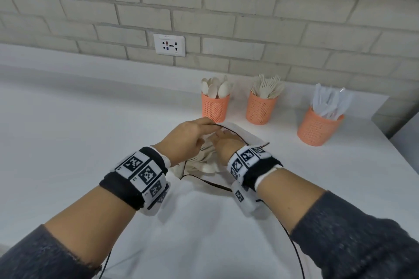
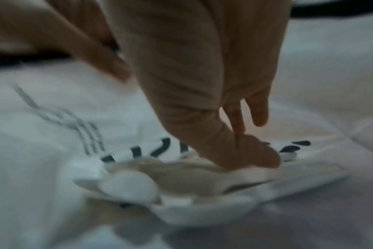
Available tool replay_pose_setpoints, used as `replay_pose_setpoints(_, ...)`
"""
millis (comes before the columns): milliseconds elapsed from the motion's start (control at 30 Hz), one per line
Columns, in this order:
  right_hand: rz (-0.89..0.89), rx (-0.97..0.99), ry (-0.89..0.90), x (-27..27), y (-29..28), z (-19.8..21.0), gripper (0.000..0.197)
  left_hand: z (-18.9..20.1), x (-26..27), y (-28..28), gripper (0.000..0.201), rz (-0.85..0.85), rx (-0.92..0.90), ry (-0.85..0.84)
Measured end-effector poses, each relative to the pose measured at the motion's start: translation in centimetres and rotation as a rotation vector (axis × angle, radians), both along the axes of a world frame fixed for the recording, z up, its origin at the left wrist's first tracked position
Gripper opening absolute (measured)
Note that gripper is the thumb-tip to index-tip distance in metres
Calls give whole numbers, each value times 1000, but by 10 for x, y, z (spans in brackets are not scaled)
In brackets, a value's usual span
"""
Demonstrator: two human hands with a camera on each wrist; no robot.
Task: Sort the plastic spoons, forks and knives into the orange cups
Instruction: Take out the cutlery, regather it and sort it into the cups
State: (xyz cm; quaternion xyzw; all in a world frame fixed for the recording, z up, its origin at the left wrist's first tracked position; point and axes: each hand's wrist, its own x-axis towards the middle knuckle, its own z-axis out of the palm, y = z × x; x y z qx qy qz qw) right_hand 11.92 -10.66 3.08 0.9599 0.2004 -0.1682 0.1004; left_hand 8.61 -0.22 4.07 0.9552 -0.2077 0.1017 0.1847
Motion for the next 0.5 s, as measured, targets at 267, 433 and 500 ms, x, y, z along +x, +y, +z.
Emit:
replay_pose_setpoints(267, 221, -67, 103, 48, -14, -16, 71, 4, -4, 18, 66, 76, 17, 138)
replay_pose_setpoints(433, 260, -46, 163, 46, -12, -30, 95, 2, 0, 20, 72, 89, 24, 166)
replay_pose_setpoints(500, 236, -25, 195, 46, -17, -31, 103, 2, 2, 20, 72, 87, 28, 157)
